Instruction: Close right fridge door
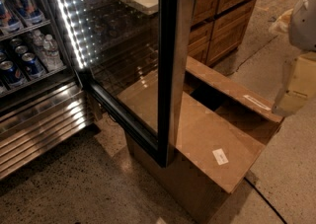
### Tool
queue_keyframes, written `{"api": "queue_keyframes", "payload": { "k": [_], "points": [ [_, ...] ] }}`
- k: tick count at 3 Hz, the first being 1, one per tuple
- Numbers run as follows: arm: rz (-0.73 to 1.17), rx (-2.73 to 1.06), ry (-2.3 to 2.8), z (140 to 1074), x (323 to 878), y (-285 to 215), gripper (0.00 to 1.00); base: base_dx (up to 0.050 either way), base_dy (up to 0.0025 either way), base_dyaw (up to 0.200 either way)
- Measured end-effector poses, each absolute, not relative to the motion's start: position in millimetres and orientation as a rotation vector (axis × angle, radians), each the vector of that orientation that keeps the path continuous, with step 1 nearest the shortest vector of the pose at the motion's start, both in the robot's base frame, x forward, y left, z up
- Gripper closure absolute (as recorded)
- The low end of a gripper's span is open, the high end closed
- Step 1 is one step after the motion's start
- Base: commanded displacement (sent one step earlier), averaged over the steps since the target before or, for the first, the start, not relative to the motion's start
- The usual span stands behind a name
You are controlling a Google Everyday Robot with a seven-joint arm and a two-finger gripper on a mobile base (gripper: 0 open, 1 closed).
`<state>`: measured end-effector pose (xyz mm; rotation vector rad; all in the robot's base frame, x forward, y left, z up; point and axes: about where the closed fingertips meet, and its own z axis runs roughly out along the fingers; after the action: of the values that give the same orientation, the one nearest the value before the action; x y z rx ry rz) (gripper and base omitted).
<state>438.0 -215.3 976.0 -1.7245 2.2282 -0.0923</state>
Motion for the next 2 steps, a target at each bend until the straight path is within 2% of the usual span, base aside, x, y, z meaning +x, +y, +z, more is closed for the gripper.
{"api": "queue_keyframes", "payload": {
  "k": [1,2],
  "points": [
    [-0.031,-1.746,2.256,963,436,-212,0.0,0.0,0.0,0.0],
    [0.003,-1.764,2.31,952,460,-215,0.0,0.0,0.0,0.0]
  ]
}}
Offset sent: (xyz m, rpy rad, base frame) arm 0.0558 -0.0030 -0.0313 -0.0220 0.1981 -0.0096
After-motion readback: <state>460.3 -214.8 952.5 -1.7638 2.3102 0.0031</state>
